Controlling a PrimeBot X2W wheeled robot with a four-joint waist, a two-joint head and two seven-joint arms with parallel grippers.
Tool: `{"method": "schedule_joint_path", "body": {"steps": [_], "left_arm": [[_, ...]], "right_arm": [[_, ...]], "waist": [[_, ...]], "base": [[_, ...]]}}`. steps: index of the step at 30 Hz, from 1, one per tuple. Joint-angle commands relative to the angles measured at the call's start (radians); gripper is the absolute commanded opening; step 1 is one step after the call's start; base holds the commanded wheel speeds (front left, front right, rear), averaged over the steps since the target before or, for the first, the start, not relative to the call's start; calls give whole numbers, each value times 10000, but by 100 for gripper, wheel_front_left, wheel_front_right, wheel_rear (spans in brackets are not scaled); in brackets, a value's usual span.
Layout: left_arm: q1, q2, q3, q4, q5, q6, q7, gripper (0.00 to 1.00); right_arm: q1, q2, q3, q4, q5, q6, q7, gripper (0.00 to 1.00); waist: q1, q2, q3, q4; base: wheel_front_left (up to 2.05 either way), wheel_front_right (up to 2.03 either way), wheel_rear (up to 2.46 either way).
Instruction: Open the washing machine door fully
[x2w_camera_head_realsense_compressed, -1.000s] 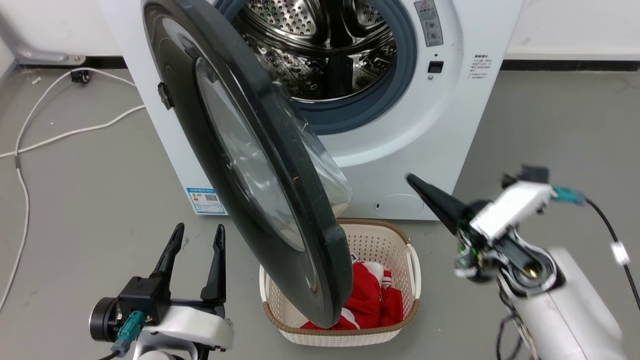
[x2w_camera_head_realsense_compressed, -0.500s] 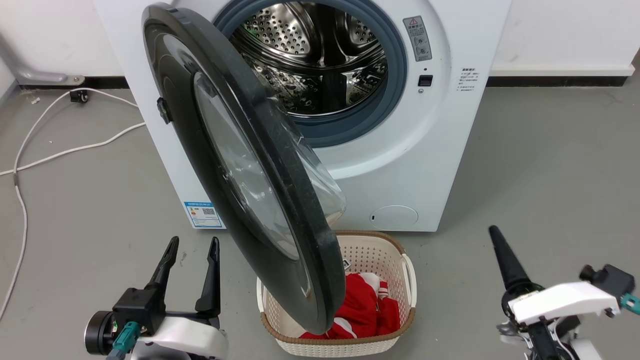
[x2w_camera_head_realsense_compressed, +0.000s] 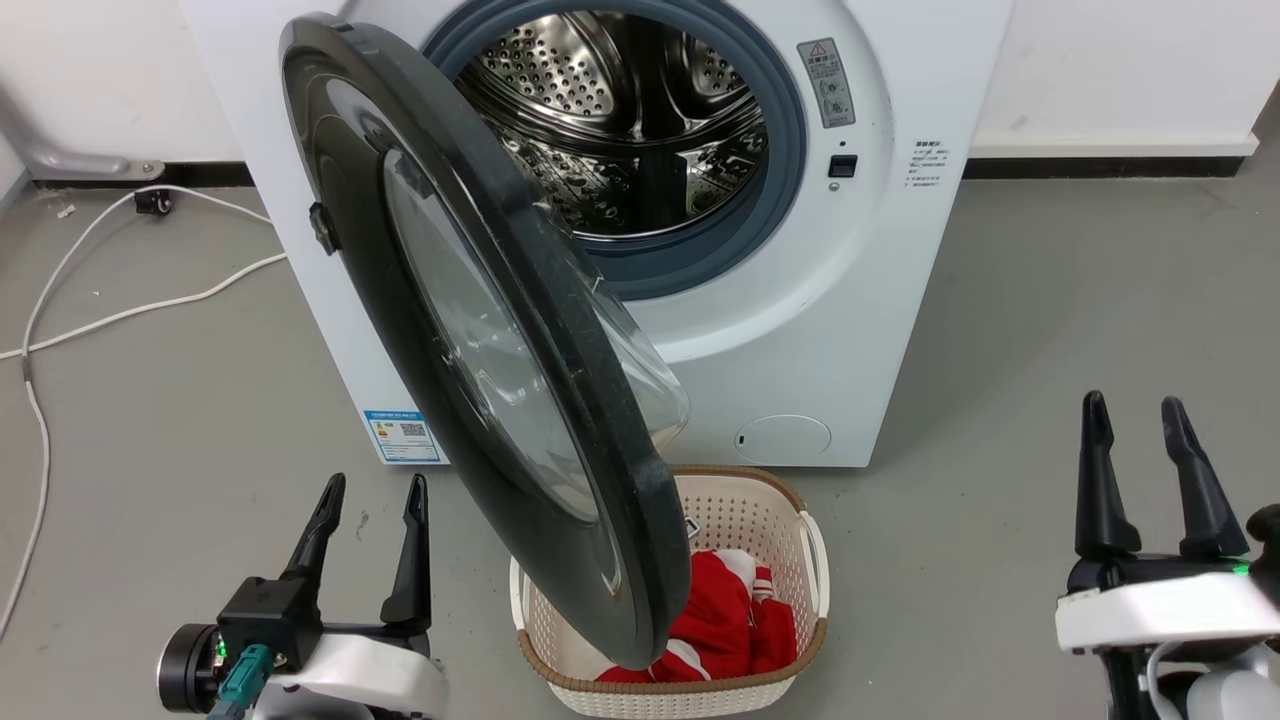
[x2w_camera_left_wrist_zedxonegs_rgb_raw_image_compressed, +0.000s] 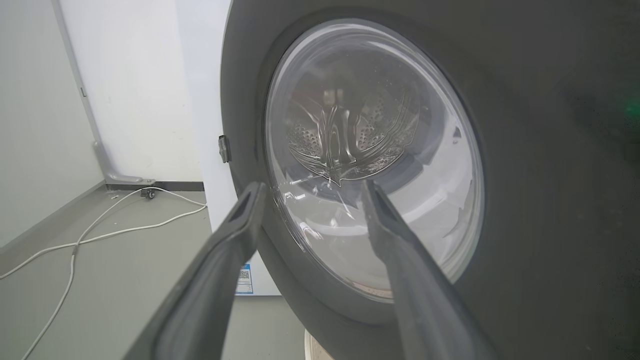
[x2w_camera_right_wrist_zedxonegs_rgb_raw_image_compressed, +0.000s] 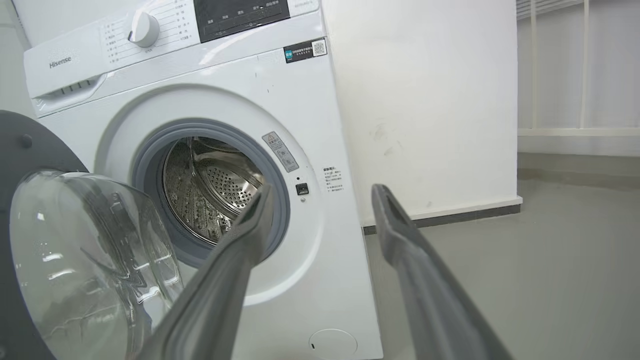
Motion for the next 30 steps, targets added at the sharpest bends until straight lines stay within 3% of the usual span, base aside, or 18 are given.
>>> {"method": "schedule_joint_path", "body": {"steps": [1,8,27,28,29,30], "left_arm": [[23,3,2,-14,89,3,-27,100],[-75,19,-18,-32,150,3,-27,100],[-167,64,-127,19,150,2,-27,100],[-189,77,-128,-37,180,2,-27,95],[-206,88,-119,-93,219,2,-27,48],[-201,98,-134,-128,263,0,-27,10]], "right_arm": [[271,54,52,-332,-389,-3,-21,100],[1187,172,701,-1191,-2402,-5,25,100],[1155,182,734,-320,-2410,-5,-15,100],[1153,182,743,-306,-2429,-5,-17,100],[1143,183,747,-302,-2451,-5,-17,100],[1131,183,747,-293,-2459,-5,-16,100]], "waist": [[1,0,-4,-3],[1,0,20,-2],[1,0,55,-13],[1,0,59,-13],[1,0,65,-13],[1,0,71,-11]], "base": [[0,0,0],[0,0,0],[0,0,0],[0,0,0],[0,0,0],[0,0,0]]}}
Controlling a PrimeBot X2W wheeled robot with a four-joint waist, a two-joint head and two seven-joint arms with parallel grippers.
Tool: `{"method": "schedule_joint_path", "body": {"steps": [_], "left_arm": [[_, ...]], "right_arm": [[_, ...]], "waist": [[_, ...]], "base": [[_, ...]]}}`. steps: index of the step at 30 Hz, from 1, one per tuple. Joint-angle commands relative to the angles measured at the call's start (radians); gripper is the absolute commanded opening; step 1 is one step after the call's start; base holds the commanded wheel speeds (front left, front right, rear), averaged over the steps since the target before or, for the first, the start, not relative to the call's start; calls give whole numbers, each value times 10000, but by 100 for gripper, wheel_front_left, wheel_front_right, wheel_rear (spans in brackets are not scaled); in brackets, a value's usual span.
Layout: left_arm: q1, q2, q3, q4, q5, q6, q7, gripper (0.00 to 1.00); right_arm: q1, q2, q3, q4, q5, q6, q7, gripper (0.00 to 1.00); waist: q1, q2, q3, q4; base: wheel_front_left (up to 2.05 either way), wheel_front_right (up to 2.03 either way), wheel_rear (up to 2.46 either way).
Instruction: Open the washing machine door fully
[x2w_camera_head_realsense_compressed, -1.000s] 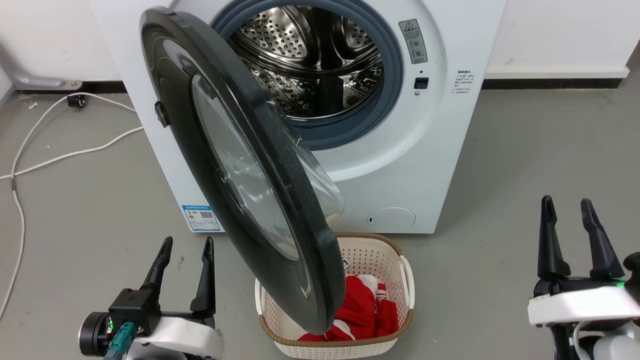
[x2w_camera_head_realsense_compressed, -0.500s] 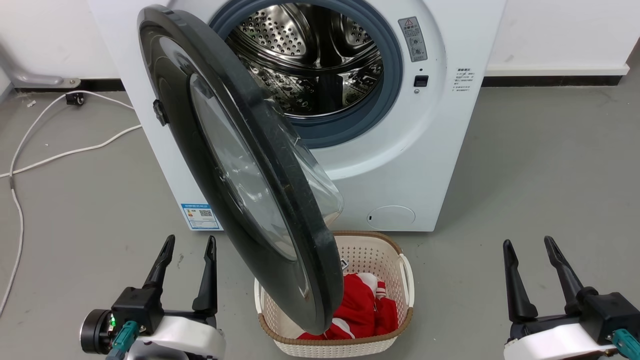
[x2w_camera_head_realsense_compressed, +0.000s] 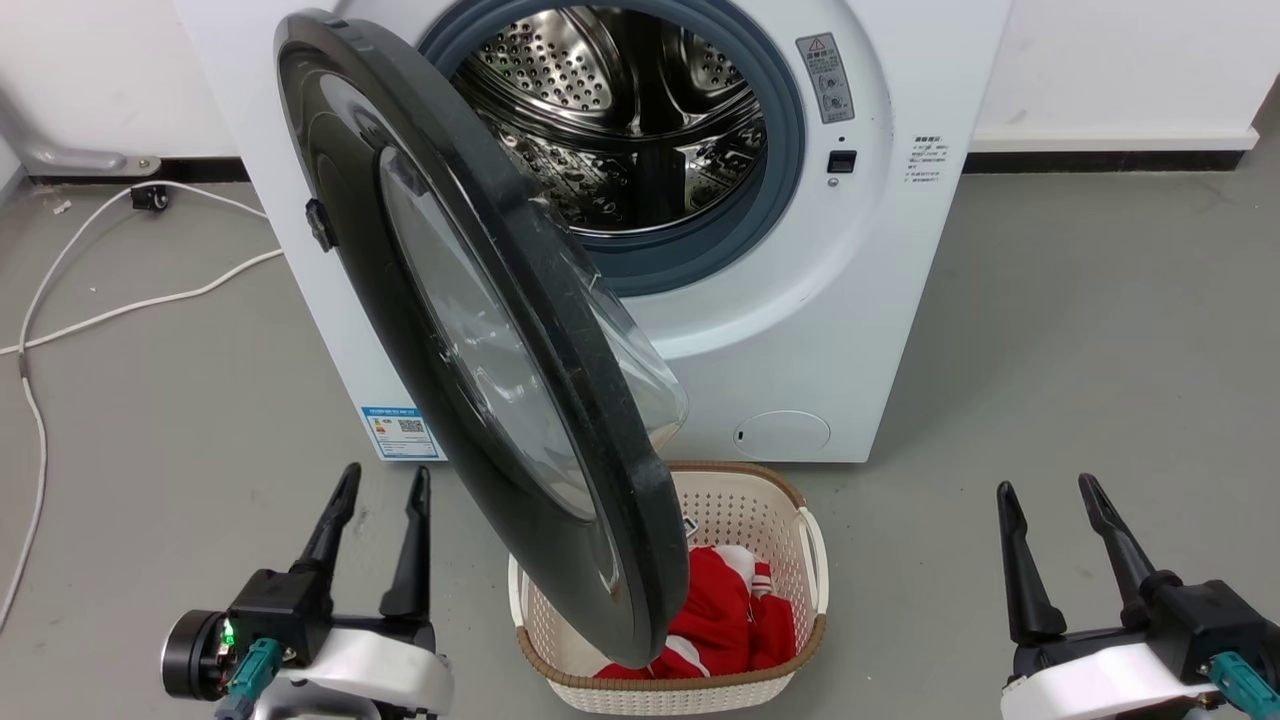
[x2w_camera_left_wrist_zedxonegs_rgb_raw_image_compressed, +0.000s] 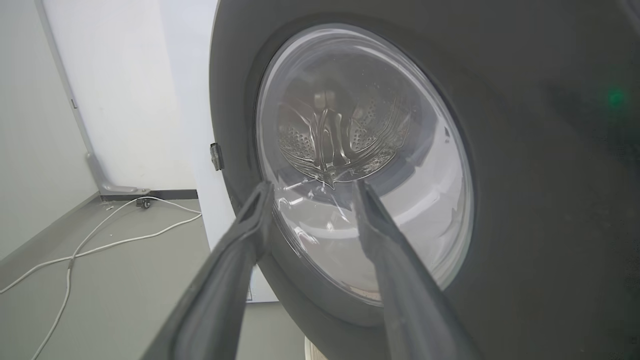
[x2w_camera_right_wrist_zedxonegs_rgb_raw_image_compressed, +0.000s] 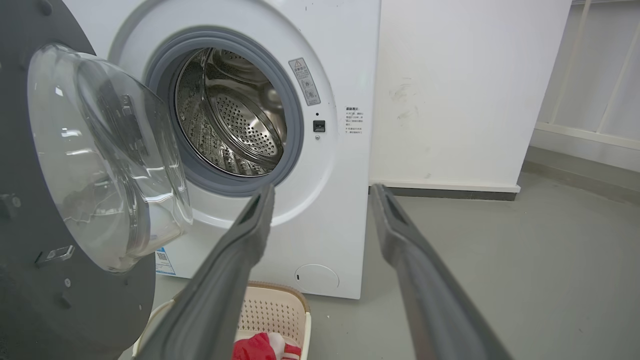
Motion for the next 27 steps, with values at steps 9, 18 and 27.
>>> {"method": "schedule_joint_path", "body": {"steps": [9,18,27], "left_arm": [[-257,33,67,-757,110,4,-27,0],[-699,-33,22,-3049,179,169,-25,0],[-1409,-58,-766,-5475,290,188,-25,0]], "right_arm": [[-87,34,56,91,13,-7,-46,100],[-125,34,38,185,78,-7,-52,100],[-140,34,46,256,156,-7,-53,100]], "waist": [[0,0,6,6],[0,0,-23,15],[0,0,-31,-43]], "base": [[0,0,0],[0,0,0],[0,0,0]]}}
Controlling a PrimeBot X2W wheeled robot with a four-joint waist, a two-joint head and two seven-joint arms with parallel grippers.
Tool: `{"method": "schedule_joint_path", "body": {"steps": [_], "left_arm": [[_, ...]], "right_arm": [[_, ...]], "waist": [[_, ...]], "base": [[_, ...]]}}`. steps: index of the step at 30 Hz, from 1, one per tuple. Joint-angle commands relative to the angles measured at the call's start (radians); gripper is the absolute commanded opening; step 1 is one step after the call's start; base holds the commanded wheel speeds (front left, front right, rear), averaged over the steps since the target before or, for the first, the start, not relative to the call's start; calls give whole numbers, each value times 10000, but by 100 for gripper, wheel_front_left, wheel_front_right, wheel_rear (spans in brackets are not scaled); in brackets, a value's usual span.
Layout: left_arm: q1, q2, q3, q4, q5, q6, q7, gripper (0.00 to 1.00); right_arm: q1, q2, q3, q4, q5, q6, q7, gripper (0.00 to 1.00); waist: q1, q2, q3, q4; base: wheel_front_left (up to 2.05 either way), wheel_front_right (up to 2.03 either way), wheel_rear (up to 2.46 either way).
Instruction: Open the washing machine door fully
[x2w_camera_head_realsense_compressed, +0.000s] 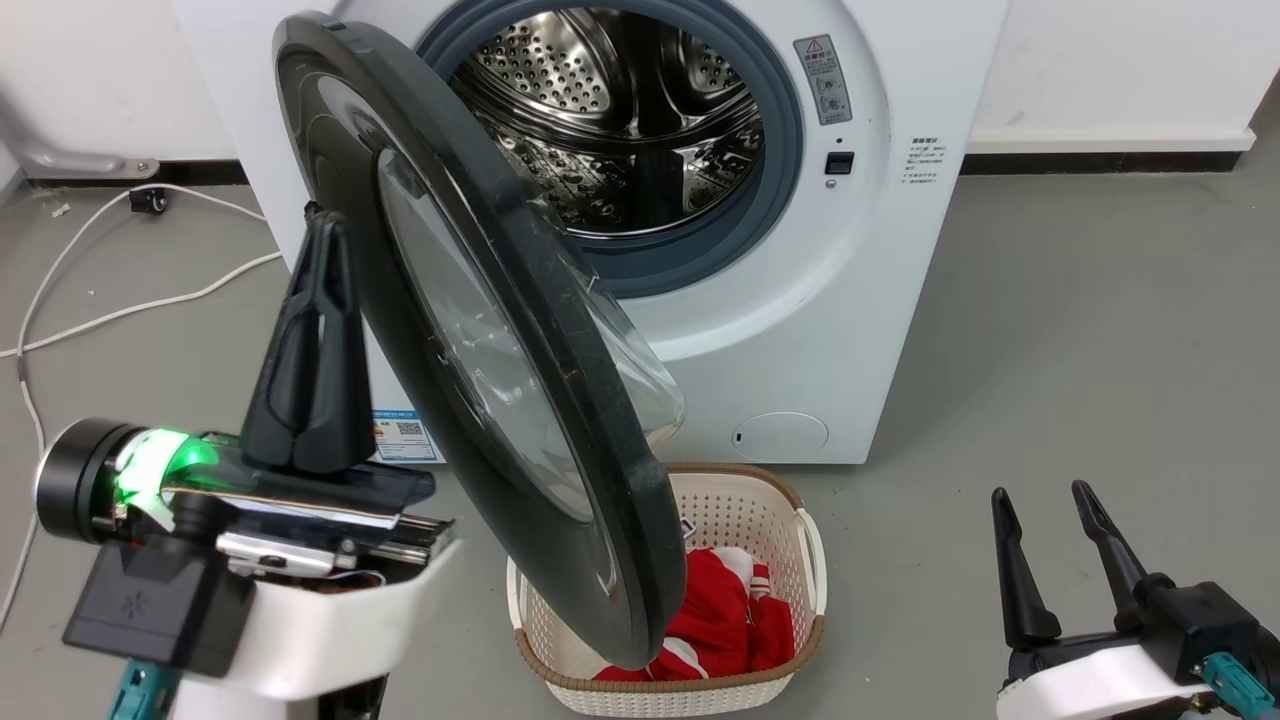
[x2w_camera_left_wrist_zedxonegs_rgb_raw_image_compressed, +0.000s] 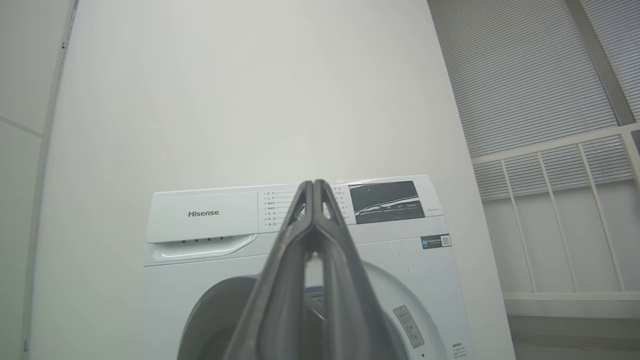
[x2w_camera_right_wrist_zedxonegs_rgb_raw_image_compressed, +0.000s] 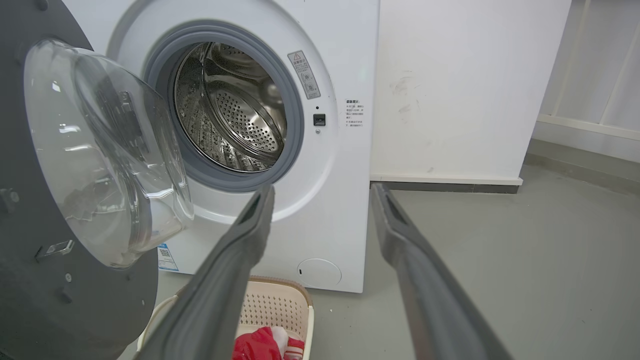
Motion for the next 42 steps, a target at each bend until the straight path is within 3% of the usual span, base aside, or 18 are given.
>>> {"method": "schedule_joint_path", "body": {"steps": [1,8,15,19,26,42], "left_arm": [[-139,-7,-262,-272,60,-32,-23,0],[21,31,-1828,-272,19,-144,-23,0],[779,602,-4157,1207,-527,-201,116,0],[1333,935,-4795,2069,-990,-195,612,0],[1775,1123,-5402,3406,-1468,-199,1030,0],[23,412,-4996,5820,-1759,11,149,0]], "right_arm": [[-120,34,12,40,46,-7,-44,100],[-105,34,78,142,81,-7,-37,100],[10,35,126,223,167,-7,-38,100],[42,33,146,249,204,-7,-37,100],[65,33,141,284,288,-7,-38,100],[-169,33,316,469,475,-7,-25,100]], "waist": [[0,-1,-19,-34],[0,-1,-92,-126],[0,-1,-173,-190],[0,-1,-178,-204],[0,-1,-129,-125],[0,-1,69,-243]], "base": [[0,0,0],[0,0,0],[0,0,0],[0,0,0],[0,0,0],[0,0,0]]}}
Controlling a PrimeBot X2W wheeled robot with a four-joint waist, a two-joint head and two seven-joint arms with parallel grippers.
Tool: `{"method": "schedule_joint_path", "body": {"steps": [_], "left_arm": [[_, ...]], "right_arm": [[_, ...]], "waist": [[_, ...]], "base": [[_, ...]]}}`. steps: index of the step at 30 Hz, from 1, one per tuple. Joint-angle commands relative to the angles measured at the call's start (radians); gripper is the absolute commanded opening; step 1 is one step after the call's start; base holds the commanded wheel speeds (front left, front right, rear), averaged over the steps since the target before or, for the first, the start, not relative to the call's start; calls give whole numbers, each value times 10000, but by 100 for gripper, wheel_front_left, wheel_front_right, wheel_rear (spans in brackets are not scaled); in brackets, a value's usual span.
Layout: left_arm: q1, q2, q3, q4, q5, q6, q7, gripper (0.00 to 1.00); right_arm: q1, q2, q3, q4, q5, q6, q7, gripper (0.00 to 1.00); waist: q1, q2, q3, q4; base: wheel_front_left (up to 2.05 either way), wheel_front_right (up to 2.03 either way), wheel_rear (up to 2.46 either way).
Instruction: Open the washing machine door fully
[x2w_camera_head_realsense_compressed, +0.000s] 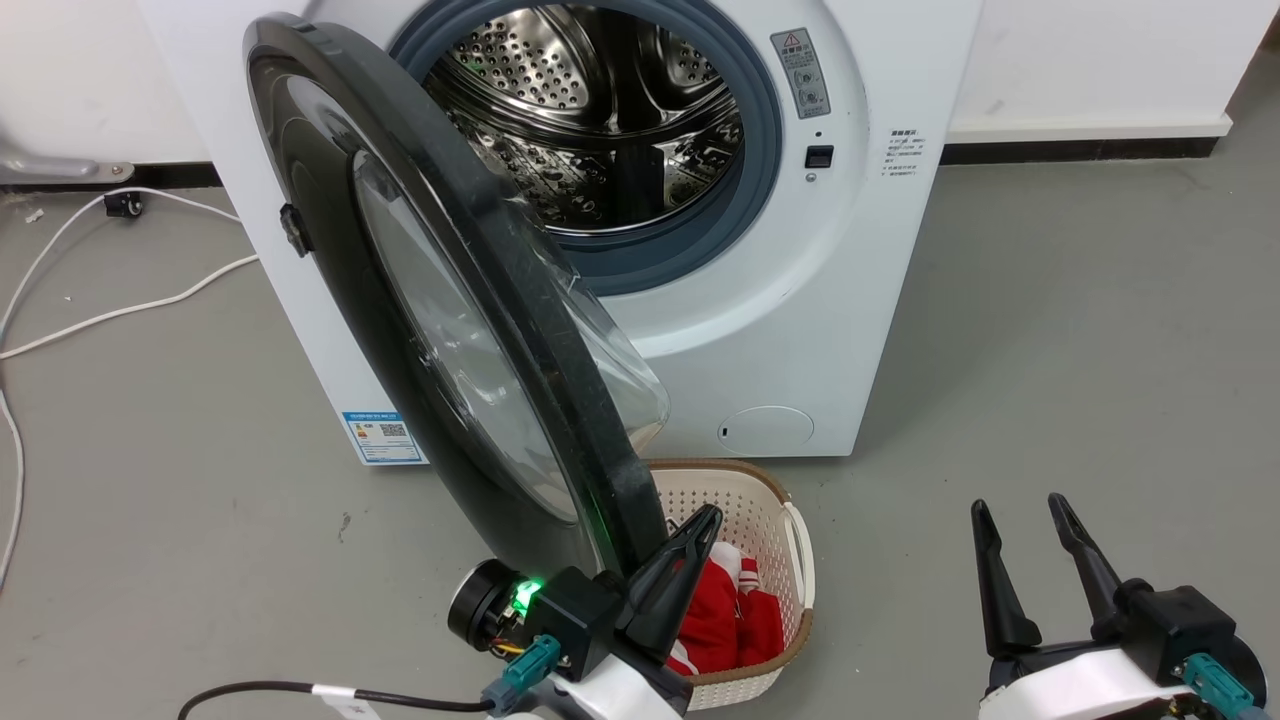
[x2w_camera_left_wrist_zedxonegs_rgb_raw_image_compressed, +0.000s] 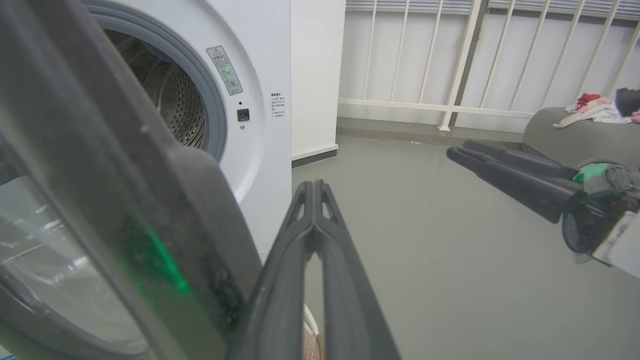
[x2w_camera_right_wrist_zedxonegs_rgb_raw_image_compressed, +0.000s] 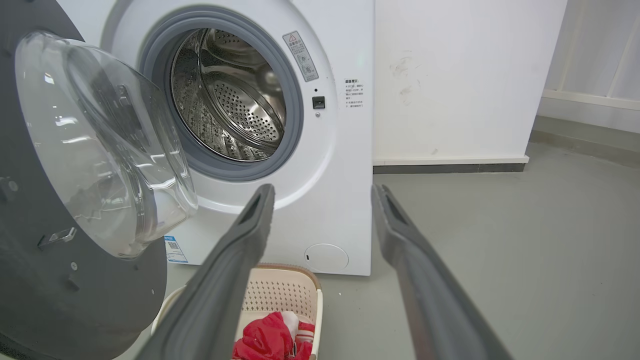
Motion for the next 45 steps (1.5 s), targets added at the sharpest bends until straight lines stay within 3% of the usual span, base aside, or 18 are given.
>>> {"method": "schedule_joint_path", "body": {"steps": [1,11,17,20,34,45], "left_arm": [[-129,-6,39,154,-58,48,-75,0],[-88,131,375,796,-138,248,-179,0],[510,326,645,405,-188,665,-189,0],[872,577,741,96,96,1107,-162,0],[3134,1162,1147,-2332,-94,2326,579,0],[3512,1757,2277,-2345,-537,2852,569,0]], "right_arm": [[-140,31,24,40,67,-7,-14,100],[-44,32,114,181,334,-7,-10,100],[-72,30,125,254,461,-7,-13,100],[-78,32,107,257,466,-7,-14,100],[109,30,-244,122,335,-7,-2,100],[123,27,-181,129,448,-7,5,100]], "waist": [[0,-1,11,-13],[0,-1,-13,75],[0,-1,-33,225],[0,-1,-36,392],[0,-1,-271,1685],[0,-1,-319,2682]], "base": [[0,0,0],[0,0,0],[0,0,0],[0,0,0],[0,0,0],[0,0,0]]}}
